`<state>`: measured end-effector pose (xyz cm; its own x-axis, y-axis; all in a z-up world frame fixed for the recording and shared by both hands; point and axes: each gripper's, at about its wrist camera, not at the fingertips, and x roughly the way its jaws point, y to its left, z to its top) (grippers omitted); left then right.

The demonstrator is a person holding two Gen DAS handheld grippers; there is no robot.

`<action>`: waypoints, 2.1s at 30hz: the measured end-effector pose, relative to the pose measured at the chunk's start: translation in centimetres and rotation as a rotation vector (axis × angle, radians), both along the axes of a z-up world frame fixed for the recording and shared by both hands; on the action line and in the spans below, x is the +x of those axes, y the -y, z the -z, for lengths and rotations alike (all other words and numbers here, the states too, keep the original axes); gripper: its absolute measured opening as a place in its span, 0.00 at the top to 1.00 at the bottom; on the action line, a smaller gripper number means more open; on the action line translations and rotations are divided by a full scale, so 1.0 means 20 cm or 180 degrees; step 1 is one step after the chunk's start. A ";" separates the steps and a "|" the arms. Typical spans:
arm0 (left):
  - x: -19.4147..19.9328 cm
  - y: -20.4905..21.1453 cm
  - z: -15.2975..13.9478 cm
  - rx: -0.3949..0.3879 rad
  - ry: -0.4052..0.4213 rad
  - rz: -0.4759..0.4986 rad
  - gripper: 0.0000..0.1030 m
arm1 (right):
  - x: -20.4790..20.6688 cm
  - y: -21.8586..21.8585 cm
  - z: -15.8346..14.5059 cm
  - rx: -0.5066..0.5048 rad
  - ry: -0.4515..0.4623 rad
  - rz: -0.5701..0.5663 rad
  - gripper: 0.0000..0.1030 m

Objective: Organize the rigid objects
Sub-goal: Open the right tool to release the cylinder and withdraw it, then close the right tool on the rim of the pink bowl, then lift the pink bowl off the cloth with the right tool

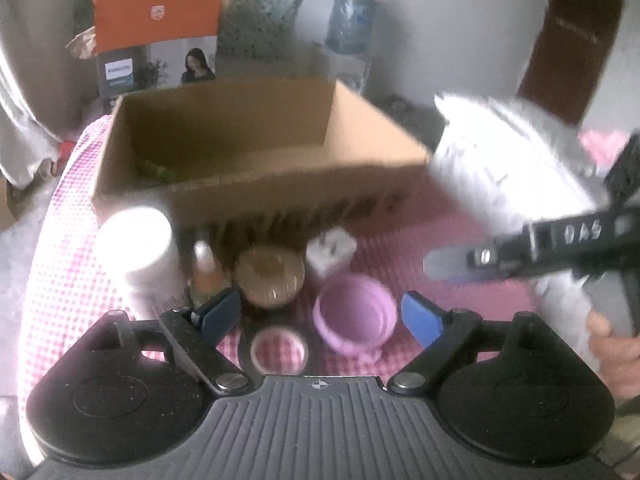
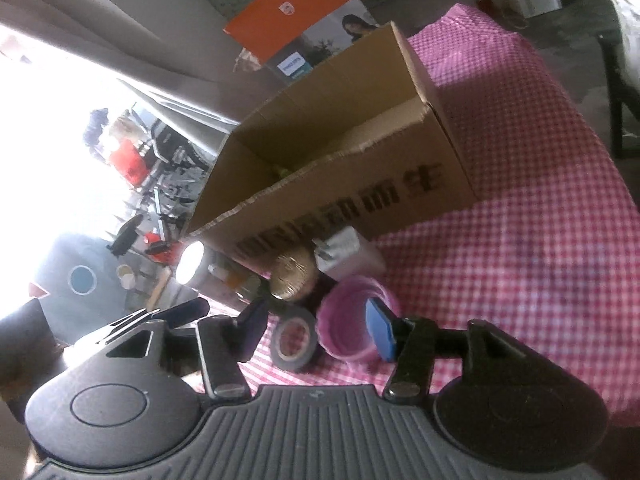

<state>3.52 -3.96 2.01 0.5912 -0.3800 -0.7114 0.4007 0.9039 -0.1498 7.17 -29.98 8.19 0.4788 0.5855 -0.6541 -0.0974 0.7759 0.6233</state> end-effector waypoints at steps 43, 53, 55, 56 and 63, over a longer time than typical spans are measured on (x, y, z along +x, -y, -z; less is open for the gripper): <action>0.05 0.37 0.30 0.0649 -0.0125 0.0835 0.18 | 0.11 -0.06 0.26 -0.1152 0.0074 -0.0482 0.83; 0.07 0.45 0.32 0.0728 -0.0123 0.0986 0.17 | 0.09 -0.01 0.26 -0.1027 0.0013 -0.0396 0.83; 0.07 0.45 0.33 0.0724 -0.0105 0.0957 0.18 | 0.08 -0.01 0.26 -0.0990 0.0003 -0.0372 0.83; 0.07 0.45 0.34 0.0714 -0.0114 0.0955 0.18 | 0.08 -0.01 0.26 -0.0980 0.0002 -0.0359 0.83; 0.06 0.47 0.37 0.0696 -0.0167 0.0907 0.26 | 0.10 0.00 0.27 -0.0939 -0.0049 -0.0301 0.83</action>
<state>4.80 -13.28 -5.48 0.4440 -0.3597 -0.8206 0.6381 0.7699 0.0077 9.09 -29.90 2.84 0.4198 0.4109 -0.8093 -0.1701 0.9114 0.3746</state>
